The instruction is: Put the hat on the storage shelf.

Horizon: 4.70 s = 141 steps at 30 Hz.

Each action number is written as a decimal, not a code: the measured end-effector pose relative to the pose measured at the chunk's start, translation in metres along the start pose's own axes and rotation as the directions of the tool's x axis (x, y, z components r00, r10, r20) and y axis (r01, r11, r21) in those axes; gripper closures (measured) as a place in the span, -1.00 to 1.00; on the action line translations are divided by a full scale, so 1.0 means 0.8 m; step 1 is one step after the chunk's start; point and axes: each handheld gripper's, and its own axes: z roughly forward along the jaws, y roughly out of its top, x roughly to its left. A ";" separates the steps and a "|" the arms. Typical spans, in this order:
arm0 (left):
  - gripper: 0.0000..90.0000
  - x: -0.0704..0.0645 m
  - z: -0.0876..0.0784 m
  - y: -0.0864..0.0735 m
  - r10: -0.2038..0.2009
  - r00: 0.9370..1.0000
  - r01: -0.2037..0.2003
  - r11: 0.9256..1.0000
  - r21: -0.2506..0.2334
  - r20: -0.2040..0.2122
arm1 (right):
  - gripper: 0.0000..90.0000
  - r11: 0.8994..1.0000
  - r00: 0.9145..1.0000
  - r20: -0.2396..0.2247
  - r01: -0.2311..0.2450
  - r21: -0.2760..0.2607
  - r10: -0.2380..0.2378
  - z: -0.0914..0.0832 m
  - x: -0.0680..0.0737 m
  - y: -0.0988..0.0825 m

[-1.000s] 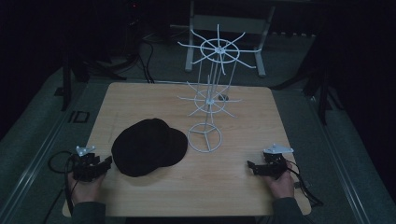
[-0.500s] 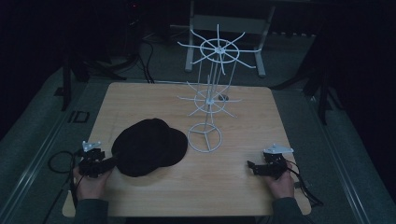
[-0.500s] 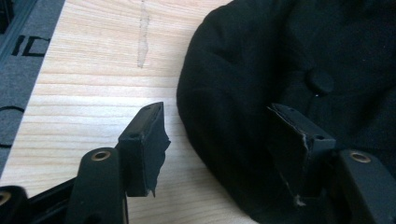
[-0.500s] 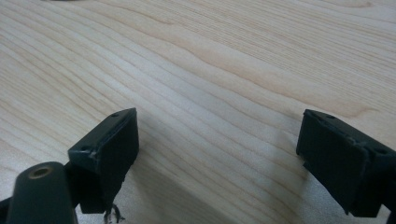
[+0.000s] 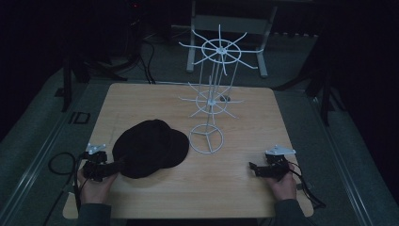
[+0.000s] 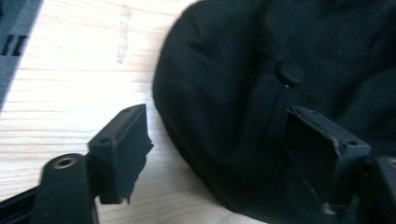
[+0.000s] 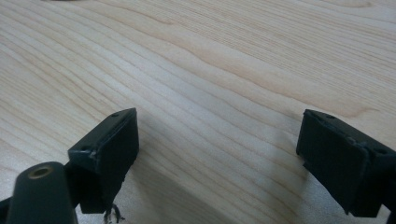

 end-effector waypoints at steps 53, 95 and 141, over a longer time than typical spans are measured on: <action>0.66 0.003 0.042 0.023 -0.009 0.999 0.011 0.999 0.038 -0.045 | -0.72 1.000 1.000 0.000 0.000 0.000 0.000 0.000 0.000 0.000; 0.66 -0.025 -0.059 0.110 0.291 0.956 -0.292 0.941 -0.172 -0.032 | -0.72 1.000 1.000 0.000 -0.002 0.001 0.002 0.000 0.000 0.000; 0.64 -0.024 -0.115 0.153 0.392 0.918 -0.359 0.883 -0.300 0.054 | -0.72 1.000 1.000 0.000 -0.003 0.000 0.003 0.000 0.000 0.000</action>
